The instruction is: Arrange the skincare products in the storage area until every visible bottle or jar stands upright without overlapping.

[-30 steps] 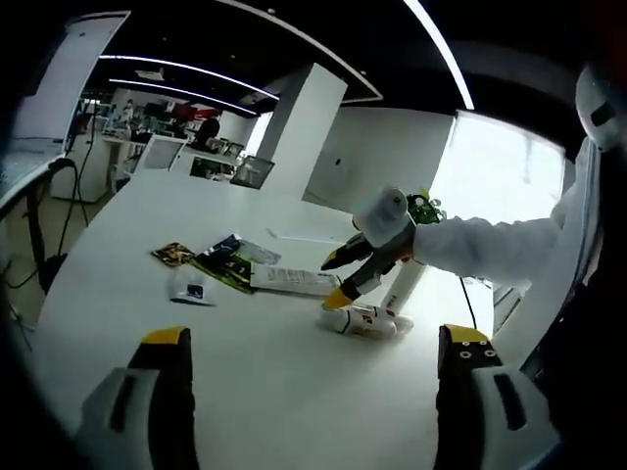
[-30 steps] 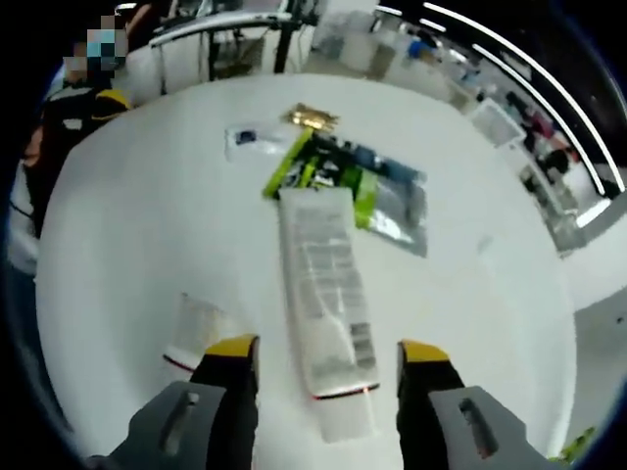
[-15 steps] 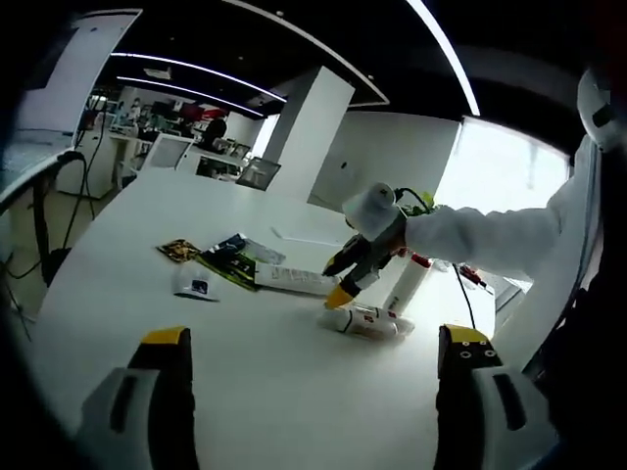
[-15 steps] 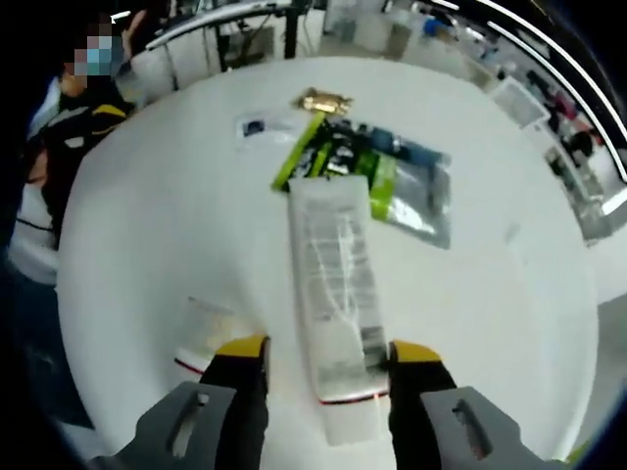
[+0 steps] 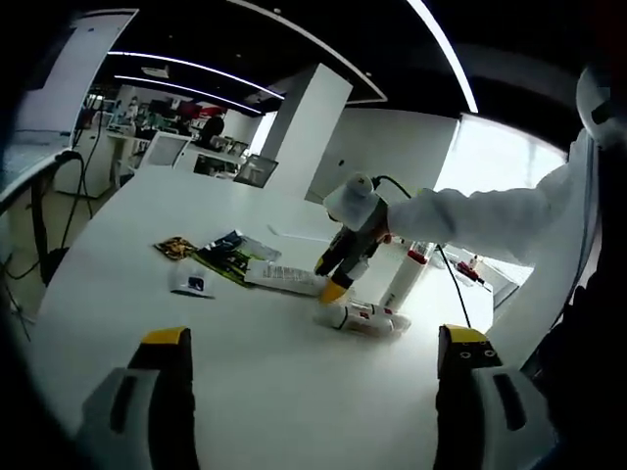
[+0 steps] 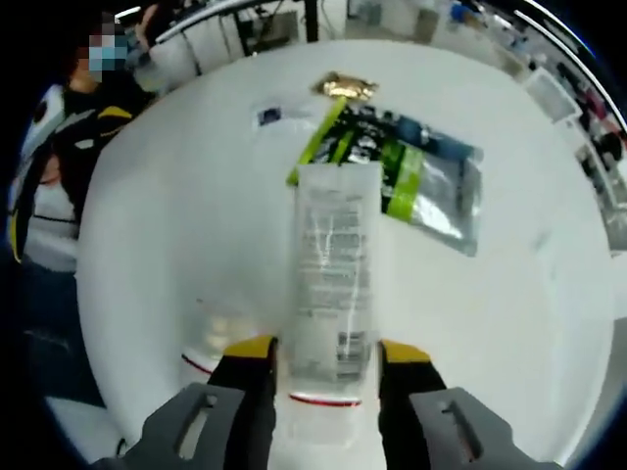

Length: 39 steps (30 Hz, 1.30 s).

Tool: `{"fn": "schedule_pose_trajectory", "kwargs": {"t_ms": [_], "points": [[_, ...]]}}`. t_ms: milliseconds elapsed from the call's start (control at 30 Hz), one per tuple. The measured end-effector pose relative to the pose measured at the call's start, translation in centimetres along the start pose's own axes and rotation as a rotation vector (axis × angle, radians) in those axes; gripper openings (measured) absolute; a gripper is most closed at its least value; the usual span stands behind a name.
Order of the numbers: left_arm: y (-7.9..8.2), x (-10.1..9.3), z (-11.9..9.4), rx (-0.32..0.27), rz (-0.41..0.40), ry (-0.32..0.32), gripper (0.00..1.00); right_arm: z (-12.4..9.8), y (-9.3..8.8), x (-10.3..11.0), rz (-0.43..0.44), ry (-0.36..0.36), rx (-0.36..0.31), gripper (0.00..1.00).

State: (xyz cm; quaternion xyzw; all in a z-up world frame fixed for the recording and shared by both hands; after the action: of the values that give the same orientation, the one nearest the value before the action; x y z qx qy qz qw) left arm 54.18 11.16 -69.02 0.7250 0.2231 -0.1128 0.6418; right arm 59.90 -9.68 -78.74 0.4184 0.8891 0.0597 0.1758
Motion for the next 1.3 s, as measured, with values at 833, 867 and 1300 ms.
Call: {"fn": "schedule_pose_trajectory", "kwargs": {"t_ms": [833, 867, 1300], "points": [[-0.1, -0.2, -0.3, 0.004, -0.001, -0.002, 0.96, -1.2, 0.5, 0.7, 0.088, -0.061, -0.027, 0.21], [-0.2, -0.3, -0.2, 0.005, -0.002, -0.007, 0.95, -1.4, 0.6, 0.5, 0.088, -0.069, -0.033, 0.21], [-0.3, -1.3, 1.1, 0.019, 0.001, -0.049, 0.93, -3.9, 0.4, 1.4, 0.339, 0.019, -0.066, 0.19]]}}
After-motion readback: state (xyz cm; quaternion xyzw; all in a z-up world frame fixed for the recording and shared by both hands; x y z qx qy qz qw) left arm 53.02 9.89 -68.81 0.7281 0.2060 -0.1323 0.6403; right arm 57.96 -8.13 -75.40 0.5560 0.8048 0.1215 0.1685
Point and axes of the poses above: the point that each gripper's makers call its tool centre point, and the gripper's own axes: z roughly forward along the fingers, x roughly to its left, y roughly out of its top, the point moved 1 cm from there along -z, roughly backward along the fingers, and after that the axes turned 15 degrees about -y, right-handed, at the moved point
